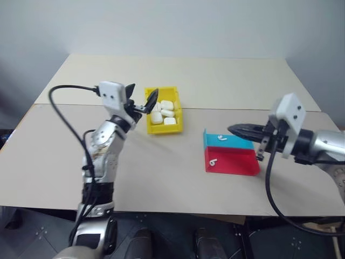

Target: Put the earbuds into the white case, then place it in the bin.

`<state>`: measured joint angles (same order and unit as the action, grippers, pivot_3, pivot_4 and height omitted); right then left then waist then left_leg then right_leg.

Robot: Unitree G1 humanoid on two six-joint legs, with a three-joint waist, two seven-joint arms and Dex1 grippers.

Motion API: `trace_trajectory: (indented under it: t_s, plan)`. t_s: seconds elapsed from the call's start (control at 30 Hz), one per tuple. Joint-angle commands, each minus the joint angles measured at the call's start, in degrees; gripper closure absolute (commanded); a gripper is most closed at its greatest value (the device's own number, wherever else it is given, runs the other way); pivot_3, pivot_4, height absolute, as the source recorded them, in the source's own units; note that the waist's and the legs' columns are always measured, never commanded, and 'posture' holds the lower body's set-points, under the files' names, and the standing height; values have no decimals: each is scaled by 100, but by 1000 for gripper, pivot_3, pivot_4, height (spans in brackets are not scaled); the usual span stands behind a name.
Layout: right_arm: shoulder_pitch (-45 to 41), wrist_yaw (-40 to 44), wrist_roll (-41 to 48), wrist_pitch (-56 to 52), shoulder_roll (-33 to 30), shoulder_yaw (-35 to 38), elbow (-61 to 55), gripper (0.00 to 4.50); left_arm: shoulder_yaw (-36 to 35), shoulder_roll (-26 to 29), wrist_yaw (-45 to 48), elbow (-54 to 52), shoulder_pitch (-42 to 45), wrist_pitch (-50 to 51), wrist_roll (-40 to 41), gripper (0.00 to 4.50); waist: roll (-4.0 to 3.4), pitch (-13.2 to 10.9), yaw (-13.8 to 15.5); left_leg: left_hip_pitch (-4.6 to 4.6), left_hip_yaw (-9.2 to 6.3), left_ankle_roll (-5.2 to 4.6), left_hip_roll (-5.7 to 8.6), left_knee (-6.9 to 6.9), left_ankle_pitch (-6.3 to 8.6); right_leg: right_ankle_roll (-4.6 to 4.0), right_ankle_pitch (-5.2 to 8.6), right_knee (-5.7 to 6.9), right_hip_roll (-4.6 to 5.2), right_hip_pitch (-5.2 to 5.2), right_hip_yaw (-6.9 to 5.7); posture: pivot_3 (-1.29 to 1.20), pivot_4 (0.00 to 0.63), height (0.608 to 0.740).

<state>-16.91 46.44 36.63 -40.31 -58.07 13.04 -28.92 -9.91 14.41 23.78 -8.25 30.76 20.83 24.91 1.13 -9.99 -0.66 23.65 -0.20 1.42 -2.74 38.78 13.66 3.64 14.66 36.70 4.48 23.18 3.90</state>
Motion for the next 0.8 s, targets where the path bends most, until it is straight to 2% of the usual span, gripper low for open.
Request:
trace_trajectory:
  t_s: [0.03,0.17,0.3,0.43,0.6,0.8]
  plan:
    - [335,941,-684,1153,-578,559,638,4500,-494,302,681,-1248,-482,491,1454,16,0,0,0,0,1,0,0,1,0,0,0,-1,1,0,0,0,150,740]
    - [530,2288,-801,2513,-894,1042,1484,4500,-861,1204,1275,-2147,-1312,946,2233,16,-1,0,-39,-18,4,0,-6,-5,0,0,1,1,-5,-5,2,0,150,740]
    - [386,2887,-749,3162,-885,1216,2028,4500,-1271,1968,1672,-2678,-2043,1183,2770,16,0,-1,-80,-59,14,1,-9,-9,1,-1,4,3,-6,-38,11,0,150,740]
    - [574,3159,-741,3445,-779,1381,2173,4500,-1697,2462,1840,-2918,-2618,1277,3132,16,0,-1,-66,-86,15,-1,-10,-13,3,-3,9,-2,-5,-68,8,0,150,740]
    - [595,2986,-907,3508,-648,1207,2198,4500,-2105,2627,1725,-2871,-2856,1338,3706,16,0,-1,-25,-85,15,-1,-9,-12,3,-4,9,-1,-4,-68,9,0,150,740]
    - [657,3052,-937,3572,-615,1160,2170,4500,-2210,2969,1956,-2781,-3028,1286,3746,16,0,-1,-25,-84,16,-2,-9,-14,5,-5,10,-3,-4,-67,9,0,150,740]
